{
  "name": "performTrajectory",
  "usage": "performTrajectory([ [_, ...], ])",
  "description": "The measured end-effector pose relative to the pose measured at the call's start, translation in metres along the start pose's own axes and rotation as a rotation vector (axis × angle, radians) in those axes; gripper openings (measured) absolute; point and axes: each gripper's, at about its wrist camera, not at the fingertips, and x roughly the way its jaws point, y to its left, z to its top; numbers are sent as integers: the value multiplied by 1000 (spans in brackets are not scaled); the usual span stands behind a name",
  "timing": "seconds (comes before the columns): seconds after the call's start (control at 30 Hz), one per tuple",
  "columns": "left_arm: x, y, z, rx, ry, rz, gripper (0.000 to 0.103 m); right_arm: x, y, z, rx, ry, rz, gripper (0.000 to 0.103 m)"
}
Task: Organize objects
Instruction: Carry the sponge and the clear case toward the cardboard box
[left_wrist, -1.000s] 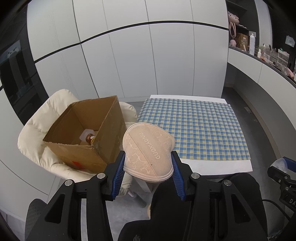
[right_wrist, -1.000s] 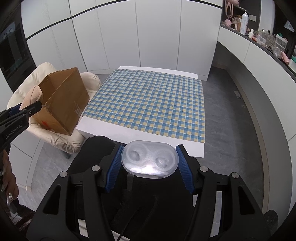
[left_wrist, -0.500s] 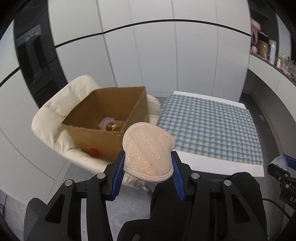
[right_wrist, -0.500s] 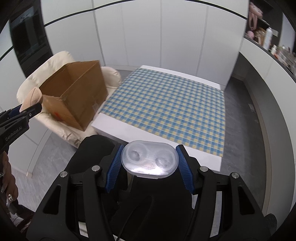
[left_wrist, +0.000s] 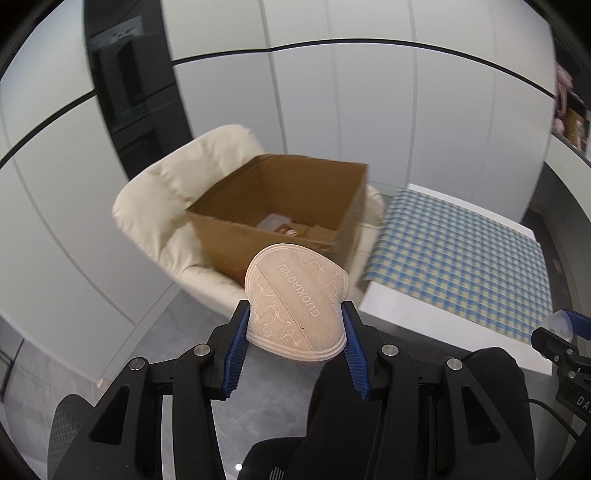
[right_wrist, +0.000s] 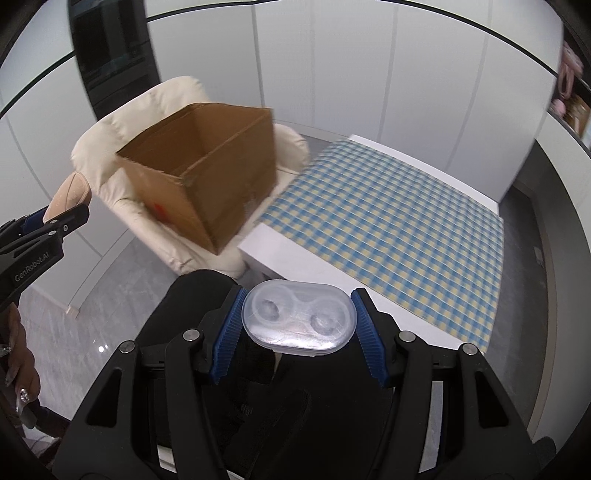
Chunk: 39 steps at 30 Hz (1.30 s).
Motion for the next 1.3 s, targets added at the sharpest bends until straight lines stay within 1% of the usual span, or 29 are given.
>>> performTrajectory([
  [0.13, 3, 23, -2, -52, 7, 36, 47, 5, 27, 15, -64, -12, 31, 61],
  [0.27, 7, 39, -3, -82, 10, 60, 47, 9, 47, 26, -110, -16, 63, 61],
  [0.4, 11, 49, -1, -106, 6, 76, 47, 12, 61, 37, -142, -21, 78, 61],
  [0.5, 16, 49, 5, -105, -4, 87, 47, 16, 67, 46, -149, -31, 92, 61],
  [0.6, 22, 51, 14, -115, -19, 95, 47, 23, 75, 58, -160, -40, 103, 61],
  [0.7, 28, 54, 25, -147, -41, 94, 47, 35, 85, 73, -184, -48, 102, 61],
  [0.83, 48, 59, 44, -165, -87, 149, 47, 53, 97, 98, -201, -58, 126, 61],
  [1.03, 85, 69, 74, -201, -98, 180, 47, 82, 115, 136, -233, -94, 116, 61],
  [1.17, 109, 78, 96, -231, -96, 165, 47, 106, 127, 161, -250, -98, 114, 61],
  [1.3, 133, 84, 116, -242, -96, 165, 47, 130, 140, 185, -269, -96, 115, 61],
])
